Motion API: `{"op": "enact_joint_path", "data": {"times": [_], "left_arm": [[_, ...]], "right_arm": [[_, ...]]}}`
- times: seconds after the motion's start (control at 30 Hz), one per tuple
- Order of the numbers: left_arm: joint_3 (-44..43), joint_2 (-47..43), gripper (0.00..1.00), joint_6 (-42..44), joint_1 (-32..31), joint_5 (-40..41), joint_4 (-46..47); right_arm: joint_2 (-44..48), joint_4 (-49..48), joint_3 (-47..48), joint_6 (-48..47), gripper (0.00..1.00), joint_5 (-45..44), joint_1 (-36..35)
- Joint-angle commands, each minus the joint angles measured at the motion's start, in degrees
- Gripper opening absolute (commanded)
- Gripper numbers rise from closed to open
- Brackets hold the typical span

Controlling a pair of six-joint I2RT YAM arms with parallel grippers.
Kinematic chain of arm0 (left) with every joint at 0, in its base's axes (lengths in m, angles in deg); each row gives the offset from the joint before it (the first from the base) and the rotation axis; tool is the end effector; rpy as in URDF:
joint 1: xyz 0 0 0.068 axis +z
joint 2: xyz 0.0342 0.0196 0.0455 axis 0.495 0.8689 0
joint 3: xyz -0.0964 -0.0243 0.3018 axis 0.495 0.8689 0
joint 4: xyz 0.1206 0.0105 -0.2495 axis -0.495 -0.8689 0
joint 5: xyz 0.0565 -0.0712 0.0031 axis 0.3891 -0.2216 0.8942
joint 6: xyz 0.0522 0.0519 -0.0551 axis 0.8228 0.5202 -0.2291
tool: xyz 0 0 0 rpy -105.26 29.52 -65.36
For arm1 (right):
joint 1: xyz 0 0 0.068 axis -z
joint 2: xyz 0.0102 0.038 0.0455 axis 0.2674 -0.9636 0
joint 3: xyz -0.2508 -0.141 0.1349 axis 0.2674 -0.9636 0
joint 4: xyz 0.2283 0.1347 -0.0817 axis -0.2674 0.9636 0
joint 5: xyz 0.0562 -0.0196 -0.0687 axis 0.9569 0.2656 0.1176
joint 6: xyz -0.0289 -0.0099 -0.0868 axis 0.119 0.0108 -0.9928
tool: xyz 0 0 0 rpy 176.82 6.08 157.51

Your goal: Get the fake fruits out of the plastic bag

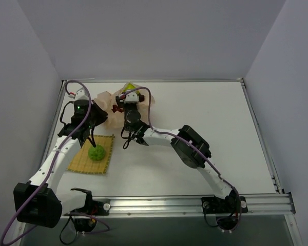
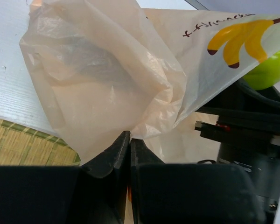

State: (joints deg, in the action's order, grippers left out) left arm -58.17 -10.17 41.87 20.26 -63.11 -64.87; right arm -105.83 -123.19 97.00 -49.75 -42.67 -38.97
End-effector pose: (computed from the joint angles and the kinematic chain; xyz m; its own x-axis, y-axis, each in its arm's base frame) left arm 0.3036 -0.0559 0.3370 -0.4398 -0.5906 -0.6766 -0.0847 0.7773 -0.6234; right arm 0.3841 0.4393 0.2944 0.3438 0.2240 -0.9119 -0.1739 0.9695 0.1726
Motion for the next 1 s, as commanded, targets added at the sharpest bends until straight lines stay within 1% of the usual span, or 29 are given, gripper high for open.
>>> {"op": "enact_joint_path", "data": {"times": [0.0, 0.03, 0.07, 0.1, 0.13, 0.17, 0.2, 0.27, 0.3, 0.37, 0.43, 0.6, 0.67, 0.8, 0.9, 0.93, 0.97], "left_arm": [[-4.53, 0.25, 0.03, -0.32, 0.01, -0.52, 1.19], [-5.67, 0.51, 0.03, 0.03, 0.09, -0.25, 1.1], [-6.29, 1.21, 0.02, 0.21, 0.09, -0.08, 1.19], [-6.9, 1.74, 0.02, 0.47, 0.18, 0.53, 1.36], [-7.95, 2.27, 0.02, 0.39, 0.27, 0.63, 1.71], [-8.4, 3.41, 0.02, 0.21, 0.36, 0.63, 1.89], [-8.84, 3.94, 0.02, 0.21, 0.36, 0.37, 2.41], [-9.98, 5.25, 0.02, 0.3, 0.36, 0.63, 2.59], [-10.25, 5.52, 0.02, 0.3, 0.53, 0.71, 2.24], [-10.86, 5.96, 0.02, 0.3, 0.97, 0.71, 2.24], [-11.48, 6.05, 0.02, 0.91, 1.23, 1.76, 1.98], [-12.36, 6.58, 0.02, 1.09, 3.08, 1.95, 2.5], [-12.53, 6.84, 0.02, 1.09, 3.95, 1.25, 2.68], [-12.89, 6.67, 0.02, 0.91, 5.36, -0.86, 3.21], [-12.27, 5.62, 0.03, 1.0, 5.98, -1.74, 3.82], [-12.1, 5.18, 0.02, 1.09, 6.07, -2.18, 4.43], [-11.83, 5.0, 0.02, 1.35, 5.98, -2.71, 4.61]], "right_arm": [[-1.63, -14.63, 3.27, -7.79, 0.34, -7.44, -0.37], [-0.76, -10.1, 2.4, -6.05, 0.34, -4.73, -0.37], [2.21, -6.4, 1.17, 0.67, 0.34, 3.39, 0.07], [3.98, 2.08, -0.93, 4.83, 0.35, 8.6, 0.34], [6.0, 5.56, -2.08, 8.78, 0.35, 14.75, 0.69], [10.11, 7.33, -3.66, 11.96, 0.35, 20.38, 1.3], [12.23, 7.96, -7.77, 17.73, 0.36, 28.09, 1.13], [18.63, 8.31, -11.57, 20.5, 0.36, 34.37, 0.69], [20.41, 9.62, -13.94, 22.6, 0.36, 38.76, 0.25], [24.8, 10.68, -16.06, 23.85, 0.35, 41.16, -0.27], [26.84, 12.8, -18.6, 26.74, 0.35, 43.28, -0.28], [31.5, 11.22, -25.11, 30.7, 0.35, 47.06, -0.19], [33.25, 11.83, -26.88, 30.89, 0.35, 47.15, -0.28], [37.12, 16.04, -30.65, 30.45, 0.34, 48.03, -1.59], [39.59, 18.95, -34.95, 29.57, 0.34, 46.11, -5.54], [39.85, 19.21, -36.27, 29.39, 0.34, 44.88, -7.99], [39.59, 19.56, -38.11, 29.91, 0.34, 42.52, -8.88]]}}
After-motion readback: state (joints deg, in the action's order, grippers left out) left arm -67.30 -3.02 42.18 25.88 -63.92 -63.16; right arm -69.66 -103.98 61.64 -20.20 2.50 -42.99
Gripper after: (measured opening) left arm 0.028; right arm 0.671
